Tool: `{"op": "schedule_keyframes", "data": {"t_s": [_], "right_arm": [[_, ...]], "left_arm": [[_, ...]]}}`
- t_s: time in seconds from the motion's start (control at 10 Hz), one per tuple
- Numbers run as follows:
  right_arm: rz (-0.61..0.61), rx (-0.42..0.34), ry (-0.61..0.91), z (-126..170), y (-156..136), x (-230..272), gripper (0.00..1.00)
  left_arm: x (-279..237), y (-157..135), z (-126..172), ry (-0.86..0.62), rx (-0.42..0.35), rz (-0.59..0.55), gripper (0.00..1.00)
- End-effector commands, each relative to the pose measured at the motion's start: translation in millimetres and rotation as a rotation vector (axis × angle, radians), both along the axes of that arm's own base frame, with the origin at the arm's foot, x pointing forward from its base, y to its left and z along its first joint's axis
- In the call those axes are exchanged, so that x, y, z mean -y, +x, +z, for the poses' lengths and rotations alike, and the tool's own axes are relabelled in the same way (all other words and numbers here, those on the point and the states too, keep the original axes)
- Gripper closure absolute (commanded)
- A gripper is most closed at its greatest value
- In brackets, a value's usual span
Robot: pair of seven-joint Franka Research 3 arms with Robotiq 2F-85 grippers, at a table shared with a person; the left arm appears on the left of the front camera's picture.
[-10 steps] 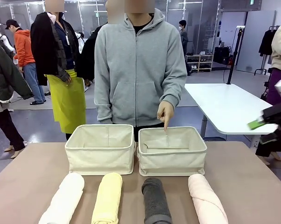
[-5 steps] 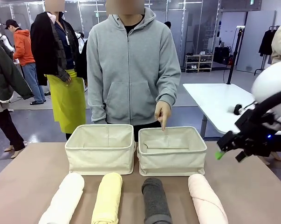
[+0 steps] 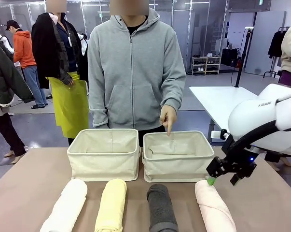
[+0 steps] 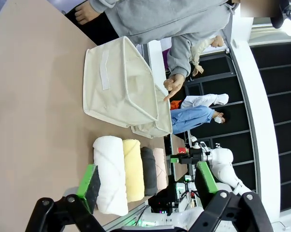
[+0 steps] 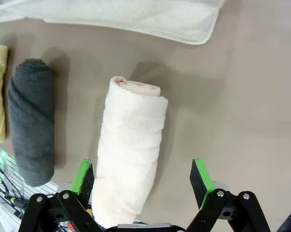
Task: Divide the towels into two baskets.
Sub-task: Pick up one hotel-folded towel and place it in the Fabric basket indicated by the person.
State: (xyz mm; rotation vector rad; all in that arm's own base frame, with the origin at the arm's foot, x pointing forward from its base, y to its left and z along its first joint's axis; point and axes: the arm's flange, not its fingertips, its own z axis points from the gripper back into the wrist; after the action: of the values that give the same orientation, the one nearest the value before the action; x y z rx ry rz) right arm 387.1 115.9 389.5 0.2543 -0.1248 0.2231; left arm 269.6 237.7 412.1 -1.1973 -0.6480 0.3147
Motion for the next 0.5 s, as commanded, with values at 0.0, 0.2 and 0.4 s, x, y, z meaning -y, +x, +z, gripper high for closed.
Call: {"op": "schedule_keyframes", "data": {"t_s": [0.0, 0.2, 0.4], "right_arm": [[-0.003, -0.013, -0.065, -18, 0, -19, 0.00], [-0.001, -0.029, -0.103, -31, 5, -25, 0.00], [0.015, -0.059, -0.092, -39, 2, -32, 0.00]], "left_arm": [[-2, -2, 1, -0.011, 0.023, -0.003, 0.00], [-2, -2, 1, -0.011, 0.023, -0.003, 0.00], [-2, -2, 1, -0.011, 0.023, -0.003, 0.00]]}}
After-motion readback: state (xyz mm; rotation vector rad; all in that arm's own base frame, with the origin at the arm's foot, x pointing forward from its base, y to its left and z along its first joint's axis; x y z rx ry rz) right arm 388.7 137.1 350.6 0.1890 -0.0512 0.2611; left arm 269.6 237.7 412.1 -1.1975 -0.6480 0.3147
